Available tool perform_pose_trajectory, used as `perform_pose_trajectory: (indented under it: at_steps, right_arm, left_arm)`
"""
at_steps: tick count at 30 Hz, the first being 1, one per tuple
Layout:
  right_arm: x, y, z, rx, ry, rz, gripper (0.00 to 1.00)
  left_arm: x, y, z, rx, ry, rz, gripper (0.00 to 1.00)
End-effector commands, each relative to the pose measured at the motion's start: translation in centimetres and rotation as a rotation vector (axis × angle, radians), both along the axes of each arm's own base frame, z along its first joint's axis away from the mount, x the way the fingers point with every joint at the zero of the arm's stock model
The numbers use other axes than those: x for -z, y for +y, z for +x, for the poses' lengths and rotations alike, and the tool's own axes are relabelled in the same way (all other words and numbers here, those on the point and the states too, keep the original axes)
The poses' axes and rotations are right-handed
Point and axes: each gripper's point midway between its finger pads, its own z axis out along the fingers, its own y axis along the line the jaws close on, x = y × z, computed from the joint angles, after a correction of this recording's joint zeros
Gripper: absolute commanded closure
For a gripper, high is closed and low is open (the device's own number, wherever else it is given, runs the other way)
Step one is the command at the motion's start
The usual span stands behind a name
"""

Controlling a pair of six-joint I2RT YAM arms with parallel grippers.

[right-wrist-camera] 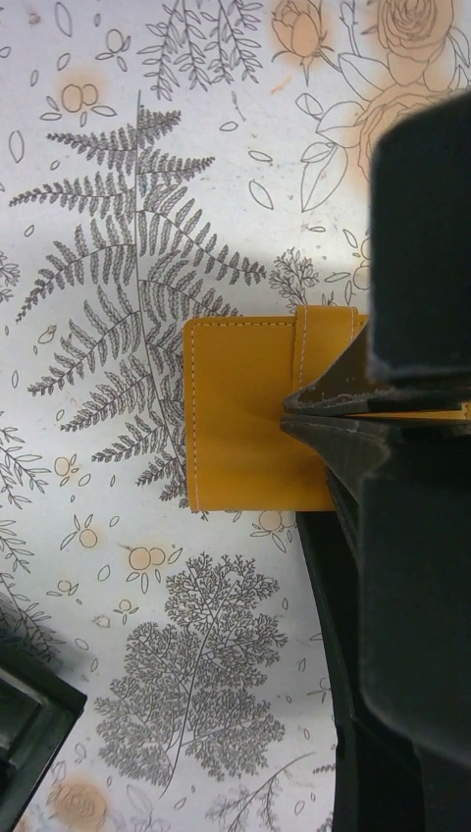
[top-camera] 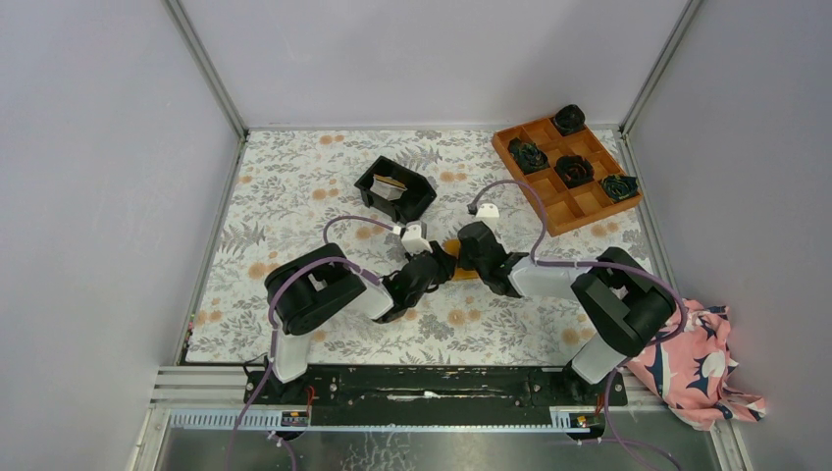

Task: Put the credit cards into the card holder
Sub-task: Close the card holder at the center of the board.

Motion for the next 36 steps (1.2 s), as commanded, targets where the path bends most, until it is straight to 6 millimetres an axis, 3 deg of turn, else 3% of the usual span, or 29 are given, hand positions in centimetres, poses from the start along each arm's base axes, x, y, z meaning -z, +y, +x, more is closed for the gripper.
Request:
perform_pose_trajectory:
  at_steps: [1, 12, 23, 27, 36]
  right_arm:
    - [7.4, -3.2, -8.2, -0.008, 0.291, -0.083, 1.0]
    - [9.3, -4.7, -9.4, 0.088, 0.286, 0.025, 1.0]
    - [10.5, -8.5, -10.2, 0.252, 0.274, 0.169, 1.0]
    - [10.3, -8.6, -9.7, 0.271, 0.272, 0.216, 1.0]
    - [10.3, -8.4, -9.5, 0.292, 0.298, 0.33, 1.0]
  left_arm:
    - [0.5, -2.0, -1.6, 0.077, 0.024, 0.007, 0.61]
    - [0.4, -2.0, -1.6, 0.076, 0.028, 0.025, 0.61]
    - [0.3, -2.2, -1.7, 0.079, 0.022, 0.049, 0.61]
    - [-1.0, -2.1, -1.7, 0.078, -0.004, 0.058, 0.59]
    - [-6.9, -1.2, -1.2, 0.07, -0.112, 0.056, 0.51]
